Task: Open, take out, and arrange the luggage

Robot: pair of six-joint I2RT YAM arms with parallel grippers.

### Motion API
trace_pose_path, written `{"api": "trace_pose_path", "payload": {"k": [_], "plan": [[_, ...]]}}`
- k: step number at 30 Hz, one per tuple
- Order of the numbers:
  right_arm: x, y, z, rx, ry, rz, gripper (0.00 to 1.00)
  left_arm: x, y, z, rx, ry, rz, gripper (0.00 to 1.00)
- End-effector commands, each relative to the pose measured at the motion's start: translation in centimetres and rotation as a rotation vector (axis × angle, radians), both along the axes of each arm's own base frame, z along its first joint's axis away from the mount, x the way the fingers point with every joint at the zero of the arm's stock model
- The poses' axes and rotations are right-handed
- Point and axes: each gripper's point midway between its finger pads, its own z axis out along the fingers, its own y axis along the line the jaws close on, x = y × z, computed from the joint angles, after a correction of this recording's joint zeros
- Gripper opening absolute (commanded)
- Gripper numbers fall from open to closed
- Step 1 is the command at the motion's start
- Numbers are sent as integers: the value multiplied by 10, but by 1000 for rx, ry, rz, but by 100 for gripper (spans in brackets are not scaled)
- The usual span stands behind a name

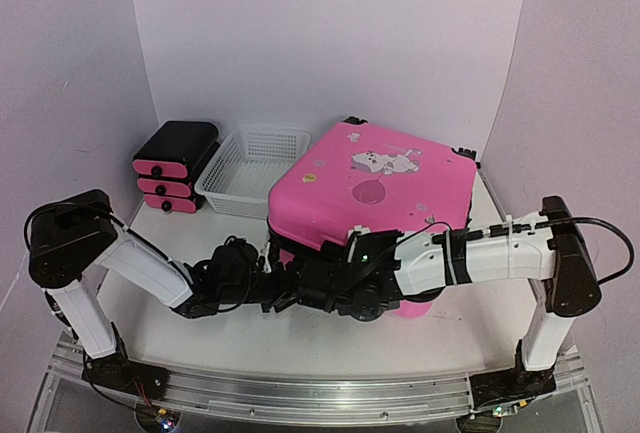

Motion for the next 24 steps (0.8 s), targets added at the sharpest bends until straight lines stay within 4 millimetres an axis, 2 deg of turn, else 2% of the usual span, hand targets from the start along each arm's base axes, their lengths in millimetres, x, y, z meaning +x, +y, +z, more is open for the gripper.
{"api": "trace_pose_path", "payload": {"k": [1,6,10,14,17,20,22,24], "plan": [[-9,-8,3,-19,65,42,0,25,-17,29,-96,-69,84,60],[-20,-31,-4,-36,97,32,0,39,-10,22,-59,-102,155,59],[-31,-62,-9,-74,125,31,0,49,-7,13,-35,-106,171,59],[-43,-103,-8,-178,165,38,0,64,4,7,-13,-111,226,59],[-53,-143,-3,-290,195,24,0,67,7,6,-3,-122,236,59],[-58,-168,5,-306,191,47,0,70,10,9,3,-138,241,58],[-57,-176,9,-291,173,95,0,68,10,16,11,-180,223,57],[-53,-168,16,-256,151,179,0,61,12,22,24,-220,197,56]]}}
